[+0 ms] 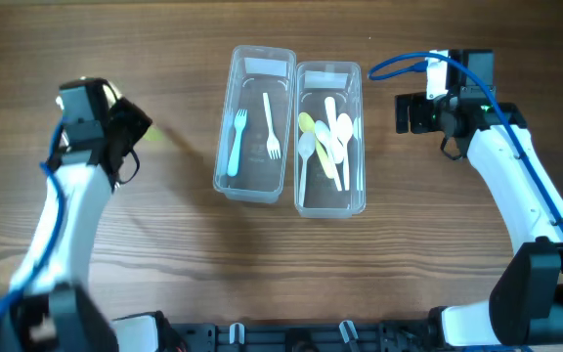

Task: Pack container
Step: 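Move left gripper back to forks and grasp the yellow fork, then carry yellow fork with left gripper and drop into left container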

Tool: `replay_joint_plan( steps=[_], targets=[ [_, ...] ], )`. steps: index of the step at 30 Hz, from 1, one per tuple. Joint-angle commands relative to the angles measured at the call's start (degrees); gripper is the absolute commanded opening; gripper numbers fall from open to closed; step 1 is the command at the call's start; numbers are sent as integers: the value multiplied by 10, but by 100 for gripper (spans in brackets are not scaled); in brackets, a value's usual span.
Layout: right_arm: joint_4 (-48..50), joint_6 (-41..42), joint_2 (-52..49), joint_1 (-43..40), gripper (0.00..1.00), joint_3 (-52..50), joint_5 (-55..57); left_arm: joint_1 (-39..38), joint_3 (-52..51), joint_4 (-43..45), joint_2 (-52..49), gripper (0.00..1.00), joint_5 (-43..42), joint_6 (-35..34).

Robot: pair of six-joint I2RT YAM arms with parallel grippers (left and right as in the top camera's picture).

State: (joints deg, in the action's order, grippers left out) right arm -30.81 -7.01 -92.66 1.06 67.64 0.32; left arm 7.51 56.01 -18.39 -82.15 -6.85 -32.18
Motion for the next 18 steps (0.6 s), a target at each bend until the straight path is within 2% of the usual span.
replay_joint_plan(
  steps=[1, 4, 8, 12, 18],
  targets=[
    [3, -5, 3, 0, 100, 1, 10, -43, -1, 7, 85, 4, -96, 123],
    [3, -5, 3, 0, 100, 1, 10, -87, -1, 7, 120, 4, -96, 188],
    [3, -5, 3, 0, 100, 1, 10, -142, -1, 6, 116, 4, -96, 232],
    [3, -5, 3, 0, 100, 1, 10, -189, -1, 8, 82, 4, -96, 260],
    [3, -5, 3, 0, 100, 1, 10, -233, -1, 33, -7, 4, -90, 260]
  ],
)
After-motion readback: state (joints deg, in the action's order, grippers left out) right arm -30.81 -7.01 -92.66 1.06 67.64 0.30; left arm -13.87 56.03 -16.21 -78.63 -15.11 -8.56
